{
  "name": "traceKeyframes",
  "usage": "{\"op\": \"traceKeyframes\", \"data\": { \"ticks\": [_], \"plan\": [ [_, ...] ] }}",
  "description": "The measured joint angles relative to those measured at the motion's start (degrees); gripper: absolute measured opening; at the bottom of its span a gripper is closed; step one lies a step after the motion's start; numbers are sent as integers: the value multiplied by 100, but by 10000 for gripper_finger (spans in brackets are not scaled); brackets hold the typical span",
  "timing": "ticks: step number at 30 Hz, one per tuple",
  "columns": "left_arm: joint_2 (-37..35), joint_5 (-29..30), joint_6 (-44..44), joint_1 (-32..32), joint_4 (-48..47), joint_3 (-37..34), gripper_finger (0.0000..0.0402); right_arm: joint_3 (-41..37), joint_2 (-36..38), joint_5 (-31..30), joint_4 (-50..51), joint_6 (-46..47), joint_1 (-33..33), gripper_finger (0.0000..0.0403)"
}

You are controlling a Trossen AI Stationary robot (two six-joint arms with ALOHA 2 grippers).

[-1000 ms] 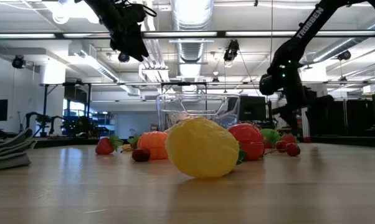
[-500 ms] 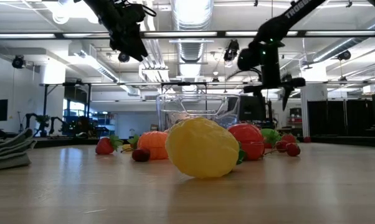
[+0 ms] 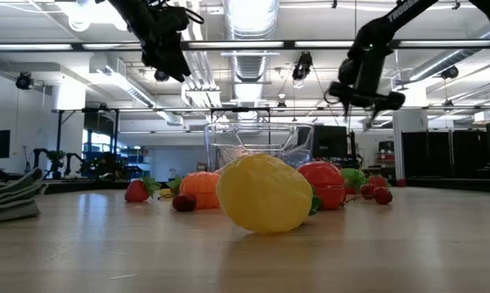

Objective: Pick and placing Produce into tupperware
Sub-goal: Put the red cherry into the transparent container

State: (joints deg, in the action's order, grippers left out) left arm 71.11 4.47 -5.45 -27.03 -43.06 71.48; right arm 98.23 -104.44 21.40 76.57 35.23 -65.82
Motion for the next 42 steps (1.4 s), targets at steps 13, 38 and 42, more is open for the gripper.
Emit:
{"op": "traceKeyframes", "data": {
  "ticks": [13,38,42],
  "plan": [
    [0,2,20,1,6,0,263,-754,-329,1160,-2556,362,525,262],
    [0,317,210,-12,271,-2,263,-814,-1114,-2274,-1763,-1306,130,262],
    [0,317,212,-12,302,-7,263,-825,-1186,-2435,-2246,-1585,137,263]
  ]
}}
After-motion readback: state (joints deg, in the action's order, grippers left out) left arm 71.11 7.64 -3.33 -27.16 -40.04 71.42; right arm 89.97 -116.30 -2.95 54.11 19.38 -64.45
